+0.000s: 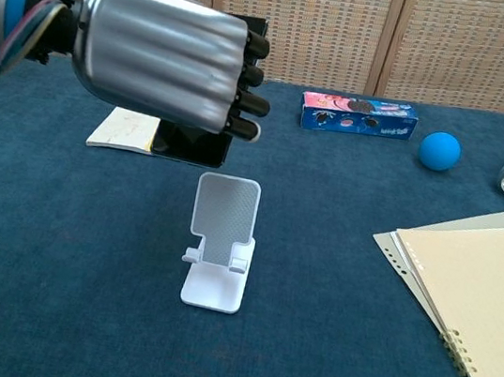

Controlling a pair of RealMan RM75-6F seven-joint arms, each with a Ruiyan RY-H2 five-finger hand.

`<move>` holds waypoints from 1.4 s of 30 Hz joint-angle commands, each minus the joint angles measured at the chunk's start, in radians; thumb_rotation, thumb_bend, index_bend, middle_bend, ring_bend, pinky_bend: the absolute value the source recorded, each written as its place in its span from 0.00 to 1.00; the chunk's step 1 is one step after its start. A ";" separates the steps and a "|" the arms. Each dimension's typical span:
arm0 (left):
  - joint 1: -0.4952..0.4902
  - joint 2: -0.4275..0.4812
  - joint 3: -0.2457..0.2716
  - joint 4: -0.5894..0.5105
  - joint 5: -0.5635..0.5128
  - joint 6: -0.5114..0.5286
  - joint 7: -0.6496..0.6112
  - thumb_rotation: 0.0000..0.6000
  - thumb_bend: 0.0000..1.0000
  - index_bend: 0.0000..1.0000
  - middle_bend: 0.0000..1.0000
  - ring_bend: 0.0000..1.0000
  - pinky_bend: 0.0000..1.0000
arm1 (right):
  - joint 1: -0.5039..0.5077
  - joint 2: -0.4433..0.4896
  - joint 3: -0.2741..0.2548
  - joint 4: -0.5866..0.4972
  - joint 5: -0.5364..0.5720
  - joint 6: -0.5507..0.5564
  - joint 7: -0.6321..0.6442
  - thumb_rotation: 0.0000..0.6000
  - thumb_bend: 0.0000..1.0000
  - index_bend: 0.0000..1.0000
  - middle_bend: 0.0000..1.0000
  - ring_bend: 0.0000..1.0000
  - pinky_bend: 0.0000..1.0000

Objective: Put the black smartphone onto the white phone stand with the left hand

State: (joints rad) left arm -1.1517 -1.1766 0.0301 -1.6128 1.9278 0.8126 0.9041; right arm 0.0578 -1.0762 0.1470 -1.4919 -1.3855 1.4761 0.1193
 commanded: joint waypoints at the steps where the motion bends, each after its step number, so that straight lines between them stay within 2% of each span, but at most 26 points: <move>1: 0.019 -0.060 -0.033 -0.002 -0.030 -0.029 0.045 1.00 0.00 0.55 0.42 0.48 0.41 | 0.000 0.002 -0.002 -0.001 -0.003 0.000 0.003 1.00 0.00 0.00 0.00 0.00 0.00; 15: 0.049 -0.156 -0.030 0.039 -0.027 -0.079 0.141 1.00 0.00 0.55 0.42 0.48 0.41 | -0.004 0.008 -0.004 -0.009 -0.005 0.002 0.011 1.00 0.00 0.00 0.00 0.00 0.00; 24: 0.134 -0.263 -0.041 0.096 -0.050 -0.059 0.321 1.00 0.00 0.54 0.42 0.48 0.41 | -0.004 0.012 -0.006 -0.009 -0.006 -0.001 0.022 1.00 0.00 0.00 0.00 0.00 0.00; 29: 0.154 -0.304 -0.049 0.108 -0.064 -0.061 0.360 1.00 0.00 0.54 0.42 0.48 0.41 | -0.004 0.013 -0.007 -0.011 -0.006 -0.003 0.024 1.00 0.00 0.00 0.00 0.00 0.00; 42: 0.173 -0.340 -0.041 0.126 -0.043 -0.069 0.415 1.00 0.00 0.54 0.42 0.48 0.41 | -0.005 0.020 -0.007 -0.014 -0.001 -0.009 0.035 1.00 0.00 0.00 0.00 0.00 0.00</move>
State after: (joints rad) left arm -0.9796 -1.5172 -0.0119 -1.4854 1.8830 0.7450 1.3167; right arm 0.0533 -1.0558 0.1404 -1.5060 -1.3865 1.4670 0.1547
